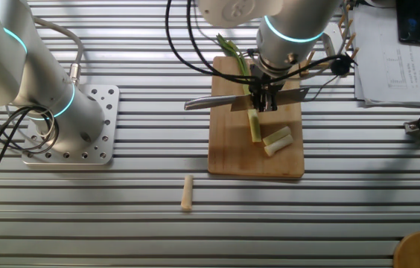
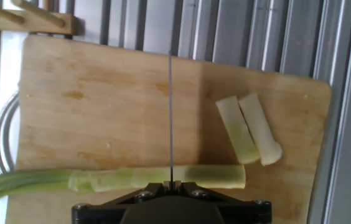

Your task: Chop the scallions

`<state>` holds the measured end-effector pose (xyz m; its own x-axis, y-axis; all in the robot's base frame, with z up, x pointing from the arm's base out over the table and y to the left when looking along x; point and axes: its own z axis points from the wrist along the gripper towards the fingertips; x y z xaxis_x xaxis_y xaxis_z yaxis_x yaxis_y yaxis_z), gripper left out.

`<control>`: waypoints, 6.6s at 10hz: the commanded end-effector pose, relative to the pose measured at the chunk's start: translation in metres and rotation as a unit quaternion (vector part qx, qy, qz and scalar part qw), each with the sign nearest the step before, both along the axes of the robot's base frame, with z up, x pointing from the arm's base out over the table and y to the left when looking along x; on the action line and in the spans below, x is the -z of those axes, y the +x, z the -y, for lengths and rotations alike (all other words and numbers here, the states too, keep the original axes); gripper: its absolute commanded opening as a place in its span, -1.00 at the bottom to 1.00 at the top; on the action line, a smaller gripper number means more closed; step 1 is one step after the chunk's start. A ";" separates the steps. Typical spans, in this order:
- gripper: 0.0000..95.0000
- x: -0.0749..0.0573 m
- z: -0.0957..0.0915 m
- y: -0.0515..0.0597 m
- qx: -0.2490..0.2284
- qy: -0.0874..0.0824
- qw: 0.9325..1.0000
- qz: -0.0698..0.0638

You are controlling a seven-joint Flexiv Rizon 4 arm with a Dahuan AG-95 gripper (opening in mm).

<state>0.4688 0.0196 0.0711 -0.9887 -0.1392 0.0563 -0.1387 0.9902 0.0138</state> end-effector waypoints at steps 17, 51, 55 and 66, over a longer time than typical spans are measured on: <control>-1.00 0.010 -0.005 0.005 0.002 -0.006 1.000 0.006; -1.00 0.043 0.001 0.021 -0.017 -0.009 0.999 0.033; -1.00 0.036 0.003 0.020 -0.025 -0.012 0.999 0.028; -1.00 0.028 0.021 -0.011 -0.017 -0.009 1.000 0.012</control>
